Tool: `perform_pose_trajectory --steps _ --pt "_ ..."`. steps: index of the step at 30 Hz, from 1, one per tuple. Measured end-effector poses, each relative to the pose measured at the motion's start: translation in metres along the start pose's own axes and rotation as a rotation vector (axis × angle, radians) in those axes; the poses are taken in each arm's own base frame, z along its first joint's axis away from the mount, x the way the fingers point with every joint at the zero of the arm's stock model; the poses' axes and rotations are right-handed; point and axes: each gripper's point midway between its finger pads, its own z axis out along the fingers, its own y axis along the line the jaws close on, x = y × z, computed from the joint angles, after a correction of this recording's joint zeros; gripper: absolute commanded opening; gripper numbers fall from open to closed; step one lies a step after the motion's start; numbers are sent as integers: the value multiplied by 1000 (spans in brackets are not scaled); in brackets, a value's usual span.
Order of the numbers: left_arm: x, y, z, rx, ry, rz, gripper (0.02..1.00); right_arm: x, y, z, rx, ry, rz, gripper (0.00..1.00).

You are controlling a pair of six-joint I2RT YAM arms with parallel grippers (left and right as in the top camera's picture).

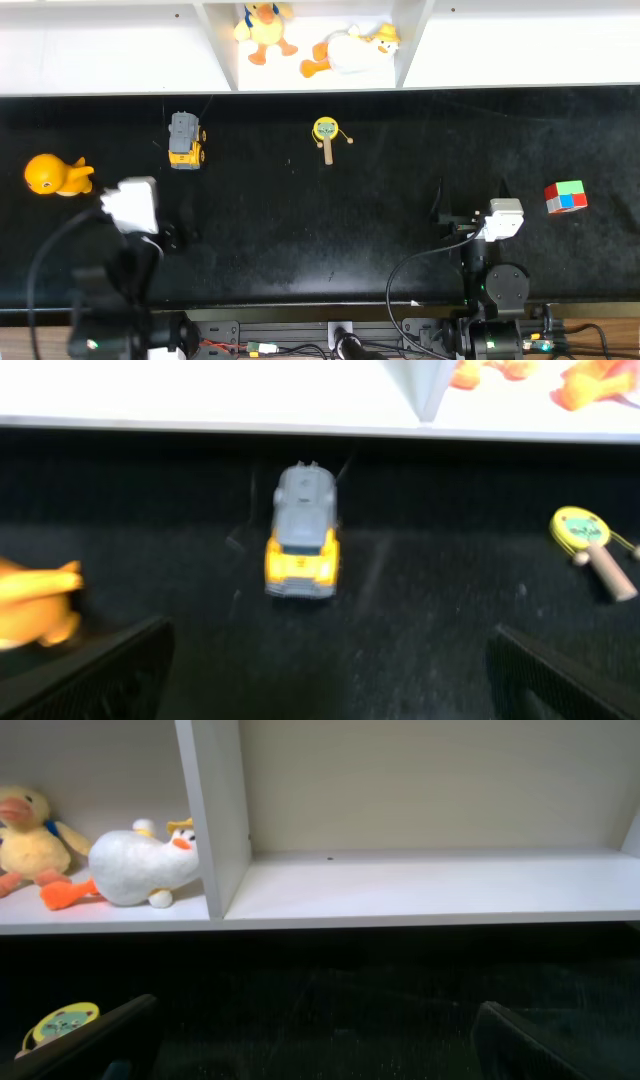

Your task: Store Toys

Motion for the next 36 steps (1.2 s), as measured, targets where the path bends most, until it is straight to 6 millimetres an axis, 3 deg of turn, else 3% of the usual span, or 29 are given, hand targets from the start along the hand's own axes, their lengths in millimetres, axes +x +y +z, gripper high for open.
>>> perform_pose_trajectory --steps 4,12,19,27,36 --pt "-12 21 4 2 138 1 996 0 0 0 0 0 0 993" --pt "2 71 3 34 362 -12 996 0 0 0 0 0 0 993" --pt "-3 126 -12 -78 327 -1 993 0 0 0 0 0 1 996" --pt "4 177 -23 -187 289 -83 998 0 0 0 0 0 1 996" --pt "17 215 7 -185 296 -81 998 0 0 0 0 0 0 998"
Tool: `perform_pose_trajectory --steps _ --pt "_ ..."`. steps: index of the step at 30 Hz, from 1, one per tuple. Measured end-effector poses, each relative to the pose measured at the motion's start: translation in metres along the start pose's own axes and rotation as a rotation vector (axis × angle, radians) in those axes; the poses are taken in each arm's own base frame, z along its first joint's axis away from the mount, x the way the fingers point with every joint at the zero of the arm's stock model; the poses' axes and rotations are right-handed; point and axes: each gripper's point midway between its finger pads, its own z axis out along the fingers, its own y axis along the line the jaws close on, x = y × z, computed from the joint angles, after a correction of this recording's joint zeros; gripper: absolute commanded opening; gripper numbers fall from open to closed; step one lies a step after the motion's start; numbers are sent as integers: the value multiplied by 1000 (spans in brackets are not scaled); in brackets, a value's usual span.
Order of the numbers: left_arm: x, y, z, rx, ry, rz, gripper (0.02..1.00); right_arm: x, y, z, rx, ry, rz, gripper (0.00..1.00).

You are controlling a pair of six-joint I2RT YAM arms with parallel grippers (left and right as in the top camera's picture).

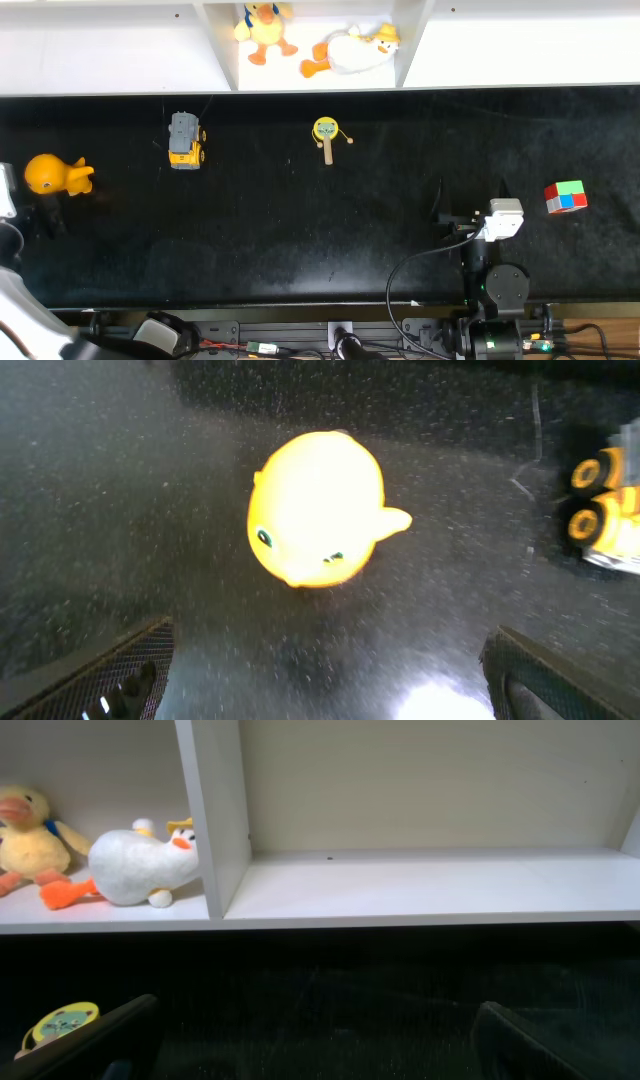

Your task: Store Toys

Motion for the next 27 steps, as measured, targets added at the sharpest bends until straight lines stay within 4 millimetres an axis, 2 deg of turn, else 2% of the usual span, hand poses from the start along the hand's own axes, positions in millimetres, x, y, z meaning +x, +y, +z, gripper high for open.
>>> perform_pose_trajectory --steps 8,11,13,16,19,24,27 --pt "-13 3 40 35 -20 47 998 0 0 0 0 0 0 996" --pt "-12 1 52 43 -4 42 1000 0 0 0 0 0 0 993" --pt "-10 1 59 44 6 37 871 0 0 0 0 0 0 996" --pt "-10 6 68 37 9 29 562 0 0 0 0 0 0 996" --pt "-11 9 71 29 2 29 378 0 0 0 0 0 0 993" --pt "-11 9 71 26 4 26 185 0 0 0 0 0 0 993" --pt "-9 8 71 30 11 15 128 0 0 0 0 0 0 996"
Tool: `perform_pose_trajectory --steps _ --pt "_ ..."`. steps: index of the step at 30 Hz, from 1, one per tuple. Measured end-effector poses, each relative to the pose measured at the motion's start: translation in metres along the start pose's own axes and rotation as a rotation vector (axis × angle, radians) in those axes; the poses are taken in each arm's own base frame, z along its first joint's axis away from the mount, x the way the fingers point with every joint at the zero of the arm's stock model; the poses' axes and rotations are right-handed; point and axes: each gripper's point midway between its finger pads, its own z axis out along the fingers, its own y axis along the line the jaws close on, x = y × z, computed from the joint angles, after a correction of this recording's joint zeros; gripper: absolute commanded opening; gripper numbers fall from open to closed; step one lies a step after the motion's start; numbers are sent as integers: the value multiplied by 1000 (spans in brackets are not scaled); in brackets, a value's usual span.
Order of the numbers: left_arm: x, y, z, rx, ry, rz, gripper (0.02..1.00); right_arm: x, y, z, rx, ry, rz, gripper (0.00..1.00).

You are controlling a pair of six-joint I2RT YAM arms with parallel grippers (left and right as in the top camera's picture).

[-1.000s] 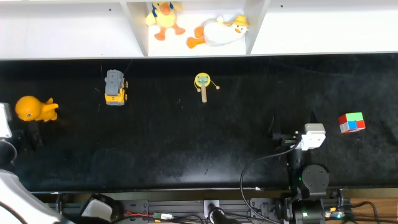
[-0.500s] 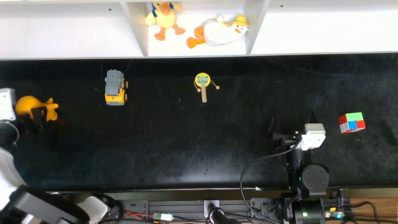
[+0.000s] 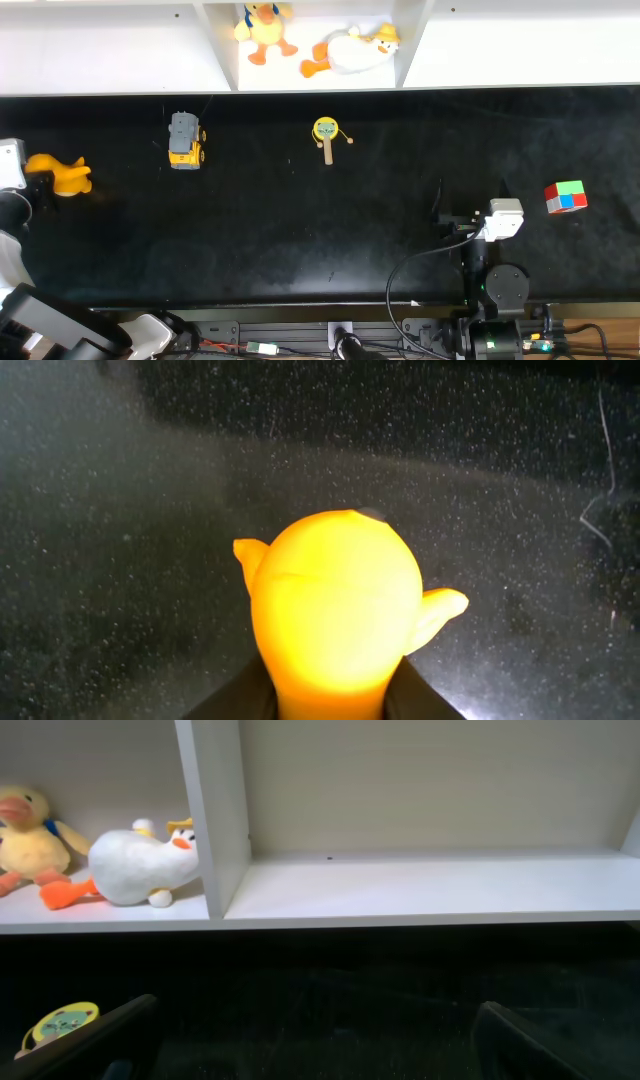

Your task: Store Toys

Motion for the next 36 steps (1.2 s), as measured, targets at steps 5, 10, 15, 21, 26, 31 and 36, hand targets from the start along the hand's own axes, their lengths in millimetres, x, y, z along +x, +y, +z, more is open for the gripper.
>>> perform_pose_trajectory --steps 5,10,15,21,26,31,36 --pt "-11 -12 -6 0 -12 15 112 0 0 0 0 0 0 996" --pt "-50 -40 -20 -27 -99 43 106 0 0 0 0 0 0 996" --pt "-77 -64 -21 -70 -115 11 104 0 0 0 0 0 0 996" --pt "-115 -79 -33 -126 -161 -44 110 0 0 0 0 0 0 993" --pt "-142 -76 -48 -188 -224 -133 110 0 0 0 0 0 0 996" --pt "-149 -66 -52 -233 -253 -212 108 0 0 0 0 0 0 996" --pt "-153 -63 -40 -240 -227 -244 102 0 0 0 0 0 0 996"
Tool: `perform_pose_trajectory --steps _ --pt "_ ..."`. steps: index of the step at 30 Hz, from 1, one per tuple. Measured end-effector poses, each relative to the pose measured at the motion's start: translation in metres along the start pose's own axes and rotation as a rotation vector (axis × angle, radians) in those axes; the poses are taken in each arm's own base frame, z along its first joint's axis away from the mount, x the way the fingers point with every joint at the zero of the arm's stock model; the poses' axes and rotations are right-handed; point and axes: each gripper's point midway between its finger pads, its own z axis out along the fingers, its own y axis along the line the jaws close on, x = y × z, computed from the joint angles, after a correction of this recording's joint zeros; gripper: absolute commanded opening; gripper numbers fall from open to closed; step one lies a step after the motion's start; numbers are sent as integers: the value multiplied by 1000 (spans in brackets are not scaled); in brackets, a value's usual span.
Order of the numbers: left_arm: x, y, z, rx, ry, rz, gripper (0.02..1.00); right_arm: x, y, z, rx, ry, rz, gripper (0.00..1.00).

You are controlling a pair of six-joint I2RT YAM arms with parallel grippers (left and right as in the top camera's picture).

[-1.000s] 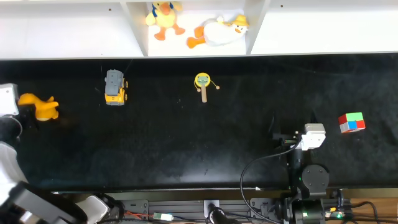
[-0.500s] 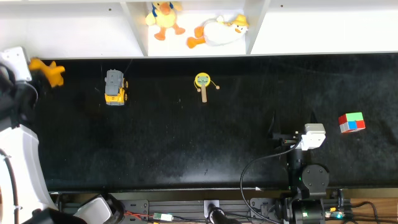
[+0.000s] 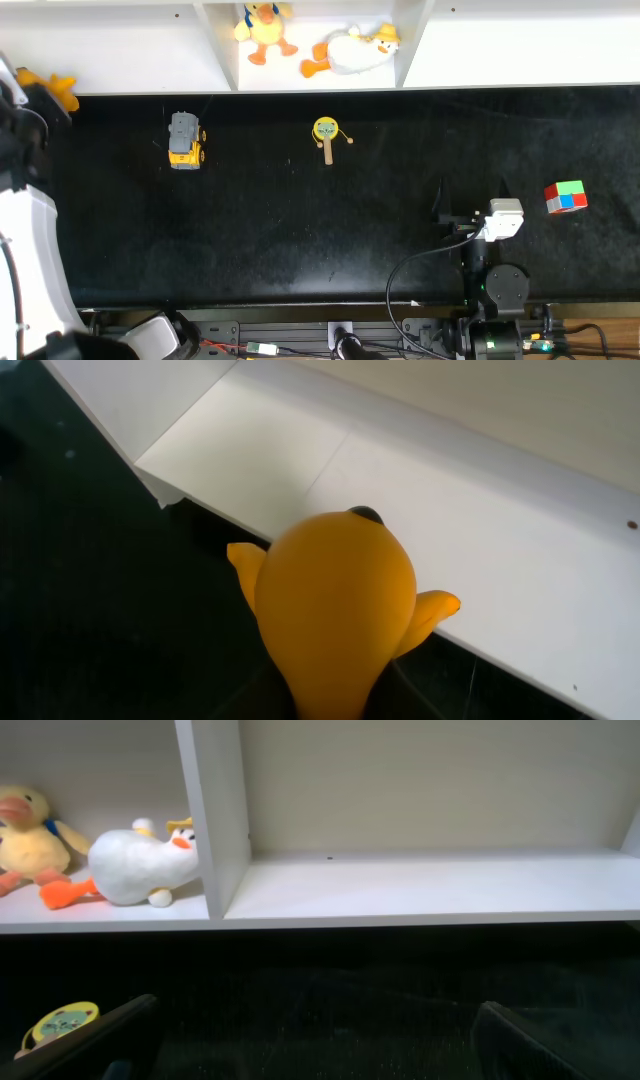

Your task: Store Toys

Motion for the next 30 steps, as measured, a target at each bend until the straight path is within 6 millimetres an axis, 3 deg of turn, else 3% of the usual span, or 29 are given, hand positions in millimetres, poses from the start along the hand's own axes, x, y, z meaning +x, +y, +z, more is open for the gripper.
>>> perform_pose_trajectory --steps 8,24,30 --pt "-8 -19 27 25 29 -2 99 0 0 0 0 0 0 996" --pt "-4 -22 68 25 18 -37 106 0 0 0 -1 0 0 996" --pt "-5 -31 78 41 6 -35 115 0 0 0 0 0 0 996"
